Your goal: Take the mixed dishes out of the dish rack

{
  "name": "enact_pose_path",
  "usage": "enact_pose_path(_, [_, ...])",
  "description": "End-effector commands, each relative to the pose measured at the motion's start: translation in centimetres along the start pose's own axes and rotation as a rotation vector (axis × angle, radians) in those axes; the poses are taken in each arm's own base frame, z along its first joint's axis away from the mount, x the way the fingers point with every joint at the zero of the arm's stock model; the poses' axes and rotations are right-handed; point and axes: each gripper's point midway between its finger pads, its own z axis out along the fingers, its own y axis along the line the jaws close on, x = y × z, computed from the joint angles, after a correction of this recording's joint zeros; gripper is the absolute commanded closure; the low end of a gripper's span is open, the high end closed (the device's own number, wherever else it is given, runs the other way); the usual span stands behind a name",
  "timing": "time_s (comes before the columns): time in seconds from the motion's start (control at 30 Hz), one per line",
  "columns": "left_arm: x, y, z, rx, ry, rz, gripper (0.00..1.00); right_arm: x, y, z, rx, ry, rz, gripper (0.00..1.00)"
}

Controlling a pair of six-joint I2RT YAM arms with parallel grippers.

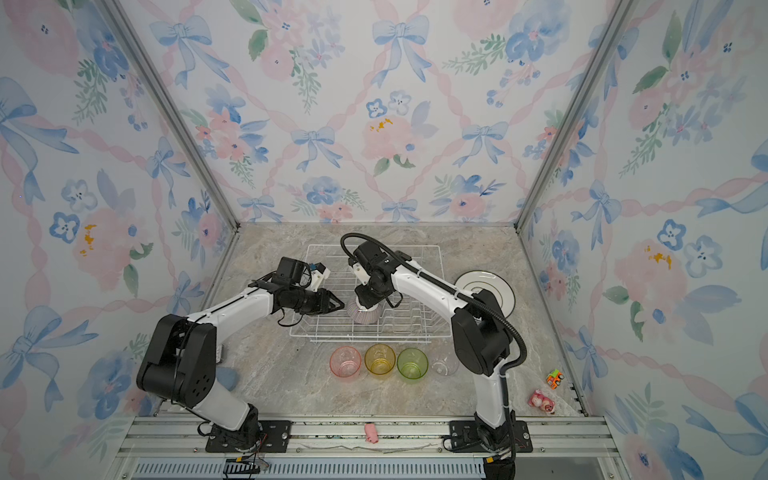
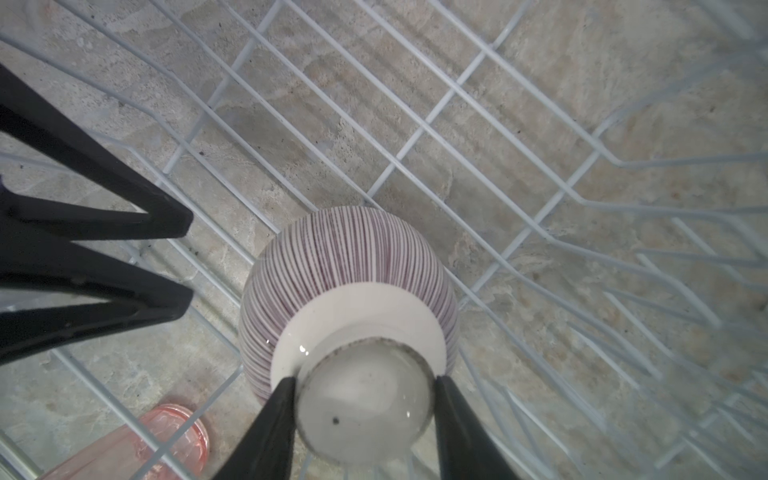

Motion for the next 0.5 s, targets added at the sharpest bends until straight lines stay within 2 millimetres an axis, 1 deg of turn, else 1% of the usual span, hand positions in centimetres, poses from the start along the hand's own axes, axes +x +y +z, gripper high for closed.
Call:
enact_pose_path(0.0, [-0.4,-0.1,0.5,0.066,-0.019,-0.028,0.63,-0.1,-0.4,-1.0,-0.026,-0.032,0.051,0.84])
enact_pose_path(0.1, [-0.9,0.0,0.5,0.104,-0.049,-0.052,0.63,-0.1,-0.7,-1.1,-0.038,-0.040,0.066,0.84])
enact_pose_path(0.3, [-0.6,0.3,1.1,0.178,-0.082,-0.097,0.63,0.3,-1.3,-1.1,-0.059,-0.057,0.103,0.84])
enact_pose_path(0.4, [-0.5,0.1,1.6,0.227,-0.094,-0.113,0.58,0.4,-1.6,-1.1,-0.066,-0.060,0.116,0.84])
enact_pose_path(0.47, [-0.7,-0.4,1.9,0.268,-0.110,-0.116,0.57,0.6,-1.7,-1.0,-0.069,-0.061,0.121,0.84])
